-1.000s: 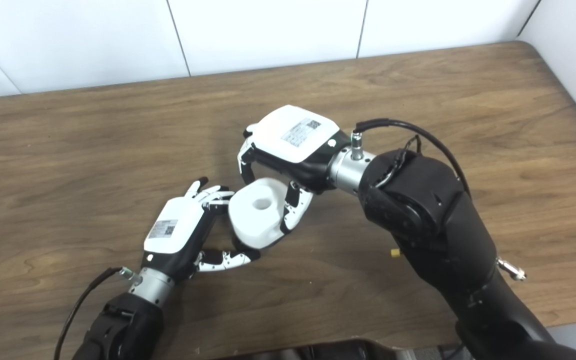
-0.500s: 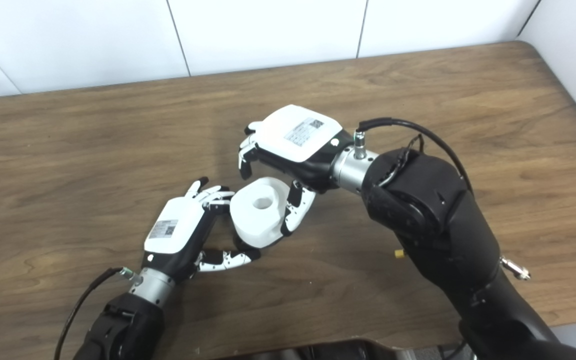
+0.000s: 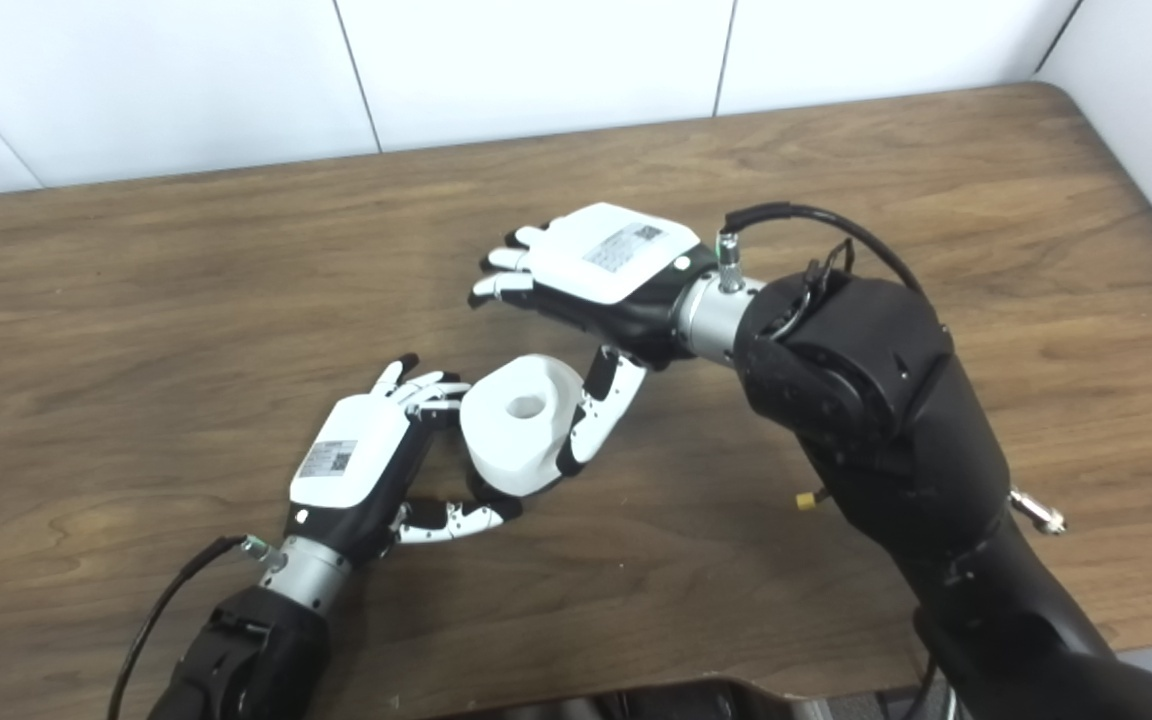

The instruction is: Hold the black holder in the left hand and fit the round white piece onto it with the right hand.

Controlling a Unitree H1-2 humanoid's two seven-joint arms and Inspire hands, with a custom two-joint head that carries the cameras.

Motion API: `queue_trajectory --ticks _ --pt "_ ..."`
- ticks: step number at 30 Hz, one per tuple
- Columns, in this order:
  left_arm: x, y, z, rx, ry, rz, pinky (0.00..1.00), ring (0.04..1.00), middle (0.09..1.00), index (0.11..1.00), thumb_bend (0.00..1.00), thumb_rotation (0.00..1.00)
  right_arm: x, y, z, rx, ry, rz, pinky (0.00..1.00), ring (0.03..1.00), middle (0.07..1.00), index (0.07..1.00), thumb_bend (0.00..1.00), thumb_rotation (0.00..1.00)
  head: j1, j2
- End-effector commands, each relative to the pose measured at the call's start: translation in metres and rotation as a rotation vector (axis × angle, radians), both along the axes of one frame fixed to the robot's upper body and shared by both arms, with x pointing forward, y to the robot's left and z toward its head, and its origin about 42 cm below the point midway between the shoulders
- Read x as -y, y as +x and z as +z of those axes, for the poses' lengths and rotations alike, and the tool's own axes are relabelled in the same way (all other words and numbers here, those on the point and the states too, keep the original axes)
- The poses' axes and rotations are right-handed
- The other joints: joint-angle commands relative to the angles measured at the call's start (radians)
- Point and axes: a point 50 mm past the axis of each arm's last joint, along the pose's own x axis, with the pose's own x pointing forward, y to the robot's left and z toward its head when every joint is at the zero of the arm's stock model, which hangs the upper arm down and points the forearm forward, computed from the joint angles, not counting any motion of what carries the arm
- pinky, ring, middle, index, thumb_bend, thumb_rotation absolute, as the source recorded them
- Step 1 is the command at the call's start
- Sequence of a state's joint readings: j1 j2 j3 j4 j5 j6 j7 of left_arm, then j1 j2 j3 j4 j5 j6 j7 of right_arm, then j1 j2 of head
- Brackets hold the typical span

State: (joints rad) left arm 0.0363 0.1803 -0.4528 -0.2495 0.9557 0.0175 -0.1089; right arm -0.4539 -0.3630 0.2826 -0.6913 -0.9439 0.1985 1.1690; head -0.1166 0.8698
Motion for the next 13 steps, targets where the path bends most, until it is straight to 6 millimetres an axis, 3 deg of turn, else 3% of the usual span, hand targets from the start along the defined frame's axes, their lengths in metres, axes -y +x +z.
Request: queue_trajectory --ticks 1,13 --pt "-0.001 0.001 -0.004 -0.006 0.026 0.002 1.0 0.862 0.779 0.487 0.52 0.05 0.003 -0.002 0.019 0.034 -0.016 -0.004 1.0 1.0 0.991 0.941 1.0 0.47 -0.001 0.0" --pt "-0.005 0.0 -0.003 -0.01 0.032 0.0 1.0 0.861 0.775 0.487 0.52 0.05 0.02 0.0 0.028 -0.043 0.042 -0.065 1.0 1.0 1.0 0.991 1.0 0.53 -0.007 -0.008"
